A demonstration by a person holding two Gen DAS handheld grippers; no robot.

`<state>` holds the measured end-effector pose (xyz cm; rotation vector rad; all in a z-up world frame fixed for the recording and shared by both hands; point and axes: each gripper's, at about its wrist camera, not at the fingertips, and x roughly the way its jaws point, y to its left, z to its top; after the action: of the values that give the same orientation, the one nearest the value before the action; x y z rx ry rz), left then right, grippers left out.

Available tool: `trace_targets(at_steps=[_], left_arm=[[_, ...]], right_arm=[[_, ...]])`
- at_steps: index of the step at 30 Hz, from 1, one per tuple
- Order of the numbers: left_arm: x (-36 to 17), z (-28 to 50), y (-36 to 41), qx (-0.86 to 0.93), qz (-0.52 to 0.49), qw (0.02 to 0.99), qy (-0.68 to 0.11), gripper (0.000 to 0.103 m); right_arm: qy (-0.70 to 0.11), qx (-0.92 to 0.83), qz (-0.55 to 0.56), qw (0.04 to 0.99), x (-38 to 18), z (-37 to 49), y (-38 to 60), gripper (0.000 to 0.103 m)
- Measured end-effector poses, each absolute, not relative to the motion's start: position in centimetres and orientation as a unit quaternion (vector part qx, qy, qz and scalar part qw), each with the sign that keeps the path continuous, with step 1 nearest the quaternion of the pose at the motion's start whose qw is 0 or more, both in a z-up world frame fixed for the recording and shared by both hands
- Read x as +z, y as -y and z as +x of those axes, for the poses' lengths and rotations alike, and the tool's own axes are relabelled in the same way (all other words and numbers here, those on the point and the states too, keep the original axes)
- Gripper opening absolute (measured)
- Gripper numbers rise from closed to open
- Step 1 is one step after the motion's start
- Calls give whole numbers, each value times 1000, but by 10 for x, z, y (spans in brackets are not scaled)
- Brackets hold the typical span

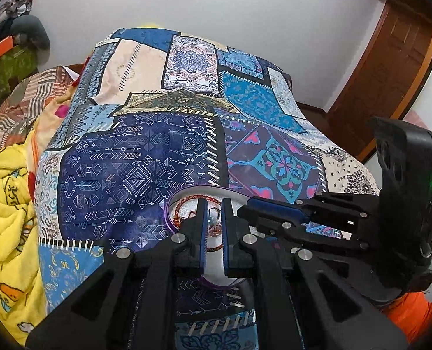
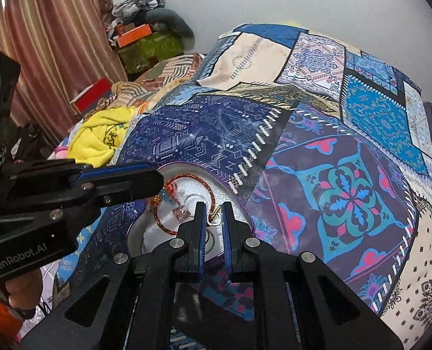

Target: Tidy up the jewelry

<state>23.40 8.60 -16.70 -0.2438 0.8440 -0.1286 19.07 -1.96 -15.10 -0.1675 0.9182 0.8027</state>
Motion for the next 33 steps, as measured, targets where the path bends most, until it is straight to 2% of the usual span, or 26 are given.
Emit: trace_targets(at_steps=[4, 14, 16, 25, 26, 30, 33], left_arm=[[-160, 232, -86, -60, -112, 906, -403, 5], [-106, 202, -85, -21, -84, 934, -348, 8], [-88, 189, -83, -13, -79, 941, -328, 11], [-1, 107, -65, 10, -63, 977, -204, 16], [9, 95, -61, 13, -57, 981, -187, 18], [33, 53, -46, 33, -25, 990, -132, 37], [44, 28, -37, 44, -13, 994, -103, 57]], right_arm=[[-427, 376, -88, 818, -148, 188, 18, 21], [-382, 340, -46, 858, -93, 175, 57, 21], [-364, 340, -38, 866, -74, 166, 65, 21], [-217, 325, -9, 920, 27, 80, 105, 21], [-203, 324, -2, 924, 35, 72, 108, 21], [-151, 316, 18, 936, 61, 35, 122, 21], [-126, 304, 27, 944, 70, 12, 128, 23]])
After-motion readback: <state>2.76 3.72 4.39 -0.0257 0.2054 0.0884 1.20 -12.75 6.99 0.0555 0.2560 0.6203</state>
